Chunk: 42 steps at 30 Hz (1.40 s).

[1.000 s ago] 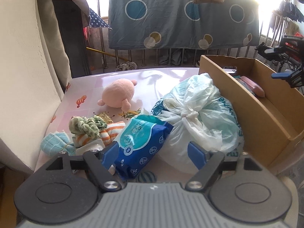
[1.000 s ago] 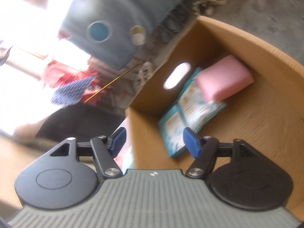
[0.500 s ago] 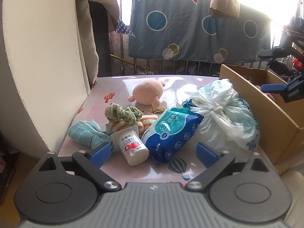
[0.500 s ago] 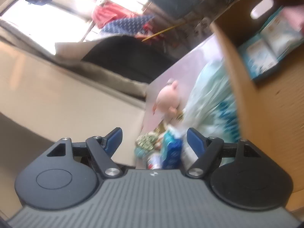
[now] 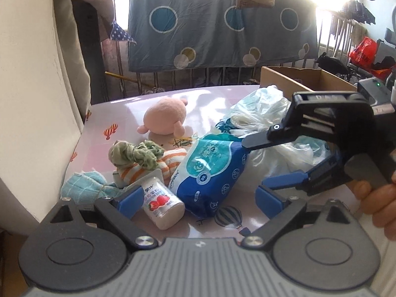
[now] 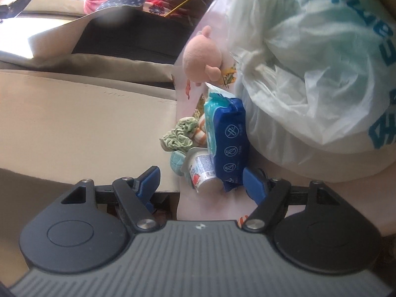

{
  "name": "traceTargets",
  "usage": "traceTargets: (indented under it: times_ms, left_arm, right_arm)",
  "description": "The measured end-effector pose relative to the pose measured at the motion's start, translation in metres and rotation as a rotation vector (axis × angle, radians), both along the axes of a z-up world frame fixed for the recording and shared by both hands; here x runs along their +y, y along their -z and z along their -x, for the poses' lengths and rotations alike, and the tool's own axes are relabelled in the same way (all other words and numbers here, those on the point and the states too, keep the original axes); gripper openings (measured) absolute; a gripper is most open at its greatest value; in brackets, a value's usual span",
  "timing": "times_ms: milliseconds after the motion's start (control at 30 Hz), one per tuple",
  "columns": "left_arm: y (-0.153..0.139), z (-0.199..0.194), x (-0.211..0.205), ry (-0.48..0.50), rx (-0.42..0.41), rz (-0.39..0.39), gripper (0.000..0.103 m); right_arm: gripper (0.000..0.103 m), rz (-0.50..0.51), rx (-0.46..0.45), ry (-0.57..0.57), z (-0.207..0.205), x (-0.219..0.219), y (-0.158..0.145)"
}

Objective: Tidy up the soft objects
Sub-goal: 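Reach the right gripper to the blue wet-wipes pack and grasp it, then lift the blue wipes pack with the right gripper and carry it over the box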

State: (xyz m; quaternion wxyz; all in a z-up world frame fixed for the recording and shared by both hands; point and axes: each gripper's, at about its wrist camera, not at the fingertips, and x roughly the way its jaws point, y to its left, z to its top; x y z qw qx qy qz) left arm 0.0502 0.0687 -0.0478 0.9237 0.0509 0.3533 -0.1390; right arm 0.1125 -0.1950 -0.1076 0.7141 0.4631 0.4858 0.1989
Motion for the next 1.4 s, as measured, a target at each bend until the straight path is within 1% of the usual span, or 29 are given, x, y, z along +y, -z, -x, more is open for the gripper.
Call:
traceTargets:
  times_ms: [67, 300, 333, 400, 433, 500, 533, 633, 733, 800, 867, 933, 1033, 1100, 1233, 1333, 1400]
  left_arm:
    - [0.005, -0.002, 0.009, -0.027, 0.022, 0.006, 0.097]
    - [0.014, 0.007, 0.035, -0.084, 0.069, 0.049, 0.097]
    - [0.014, 0.01, 0.037, -0.089, 0.068, 0.053, 0.097]
    - [0.012, 0.015, 0.041, -0.095, 0.067, 0.055, 0.097]
    - [0.012, 0.017, 0.042, -0.096, 0.066, 0.056, 0.097]
    - [0.01, 0.021, 0.044, -0.098, 0.066, 0.065, 0.097]
    - [0.009, 0.023, 0.045, -0.098, 0.067, 0.071, 0.097]
    - [0.005, 0.03, 0.047, -0.096, 0.059, 0.086, 0.097]
    - [0.002, 0.035, 0.046, -0.089, 0.053, 0.096, 0.097]
    - [0.0, 0.038, 0.045, -0.08, 0.048, 0.101, 0.095]
    - [0.0, 0.039, 0.042, -0.072, 0.055, 0.115, 0.092]
    - [0.001, 0.038, 0.039, -0.064, 0.075, 0.142, 0.087]
    - [0.007, 0.034, 0.032, -0.053, 0.114, 0.183, 0.083]
    - [0.013, 0.03, 0.026, -0.047, 0.143, 0.209, 0.08]
    - [0.028, 0.018, 0.011, -0.044, 0.224, 0.256, 0.068]
    - [0.033, 0.012, 0.001, -0.022, 0.244, 0.282, 0.067]
    - [0.036, 0.008, -0.008, -0.002, 0.254, 0.282, 0.066]
  right_arm:
    - [0.072, 0.013, 0.016, 0.022, -0.006, 0.011, 0.013]
    - [0.071, 0.089, 0.053, 0.102, -0.014, 0.039, 0.042]
    - [0.068, 0.1, 0.054, 0.11, -0.016, 0.043, 0.045]
    - [0.065, 0.116, 0.031, 0.117, -0.017, 0.05, 0.048]
    - [0.059, 0.119, 0.025, 0.121, -0.018, 0.054, 0.05]
    - [0.042, 0.137, 0.009, 0.122, -0.018, 0.056, 0.048]
    - [0.039, 0.152, -0.002, 0.124, -0.017, 0.057, 0.049]
    - [0.033, 0.144, -0.017, 0.115, -0.013, 0.052, 0.049]
    - [0.029, 0.151, -0.032, 0.065, -0.007, 0.043, 0.042]
    - [0.029, 0.152, -0.032, 0.01, -0.001, 0.033, 0.036]
    - [0.029, 0.127, -0.011, -0.072, 0.006, 0.02, 0.032]
    - [0.029, 0.092, 0.025, -0.154, 0.012, 0.009, 0.032]
    - [0.029, 0.079, 0.044, -0.229, 0.025, -0.009, 0.031]
    - [0.031, 0.101, 0.039, -0.23, 0.031, -0.023, 0.029]
    - [0.035, 0.166, 0.004, -0.235, 0.037, -0.037, 0.023]
    - [0.035, 0.208, -0.034, -0.22, 0.043, -0.039, 0.017]
    - [0.035, 0.24, -0.067, -0.201, 0.044, -0.038, 0.012]
